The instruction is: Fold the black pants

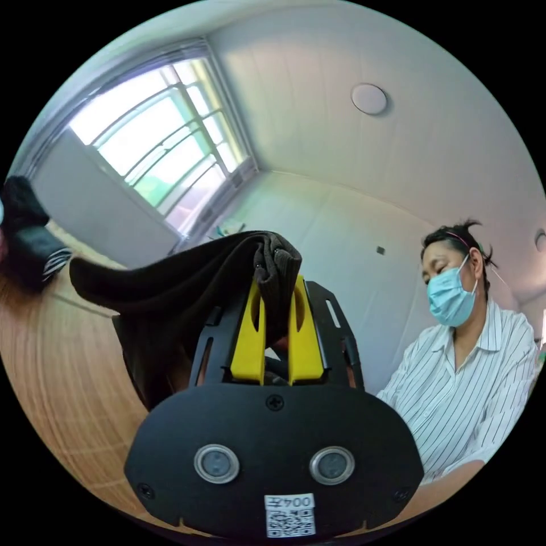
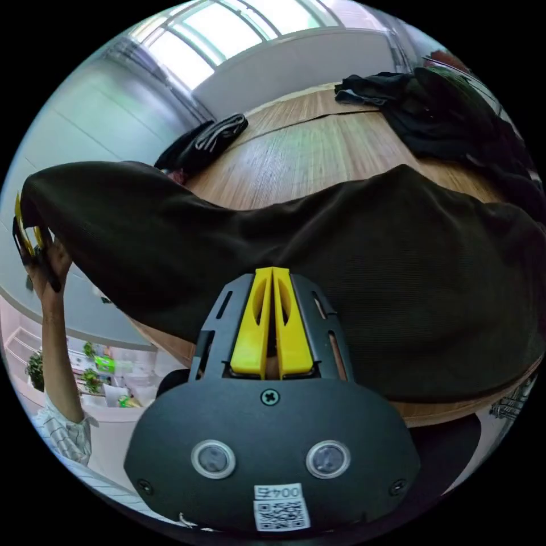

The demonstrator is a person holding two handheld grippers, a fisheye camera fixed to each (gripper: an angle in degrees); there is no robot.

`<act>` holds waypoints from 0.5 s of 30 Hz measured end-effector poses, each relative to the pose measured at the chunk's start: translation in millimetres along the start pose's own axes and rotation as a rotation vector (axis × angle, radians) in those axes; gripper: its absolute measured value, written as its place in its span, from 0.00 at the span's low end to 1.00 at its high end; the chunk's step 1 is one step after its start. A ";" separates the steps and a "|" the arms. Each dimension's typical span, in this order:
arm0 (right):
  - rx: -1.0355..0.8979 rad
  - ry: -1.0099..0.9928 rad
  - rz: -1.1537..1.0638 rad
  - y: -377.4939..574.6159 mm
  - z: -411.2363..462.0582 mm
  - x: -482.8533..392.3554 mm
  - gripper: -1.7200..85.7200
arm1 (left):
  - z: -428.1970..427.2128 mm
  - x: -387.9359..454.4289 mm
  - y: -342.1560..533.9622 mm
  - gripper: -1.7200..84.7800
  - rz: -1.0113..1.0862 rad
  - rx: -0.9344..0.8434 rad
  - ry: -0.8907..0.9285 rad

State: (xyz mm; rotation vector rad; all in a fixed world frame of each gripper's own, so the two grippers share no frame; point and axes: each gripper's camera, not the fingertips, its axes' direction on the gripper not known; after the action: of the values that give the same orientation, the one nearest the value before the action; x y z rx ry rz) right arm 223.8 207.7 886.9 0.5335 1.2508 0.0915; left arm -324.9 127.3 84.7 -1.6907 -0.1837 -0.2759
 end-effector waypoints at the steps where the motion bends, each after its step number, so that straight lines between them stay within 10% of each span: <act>1: 0.027 -0.026 0.021 2.4 -18.3 28.5 0.01 | 37.7 12.1 1.0 0.10 0.041 -0.040 0.037; 9: 0.185 -0.105 0.223 43.6 -140.2 280.8 0.01 | 340.8 82.7 91.8 0.12 0.223 -0.440 0.174; 15: 0.255 -0.156 0.417 112.1 -186.4 460.1 0.01 | 528.7 20.7 316.5 0.19 0.029 -0.585 0.150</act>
State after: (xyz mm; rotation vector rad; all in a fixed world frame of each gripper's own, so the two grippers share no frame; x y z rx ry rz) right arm 228.1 529.4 492.7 1.0009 0.9891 0.2381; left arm -176.8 605.9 -274.6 -2.2381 0.0416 -0.4641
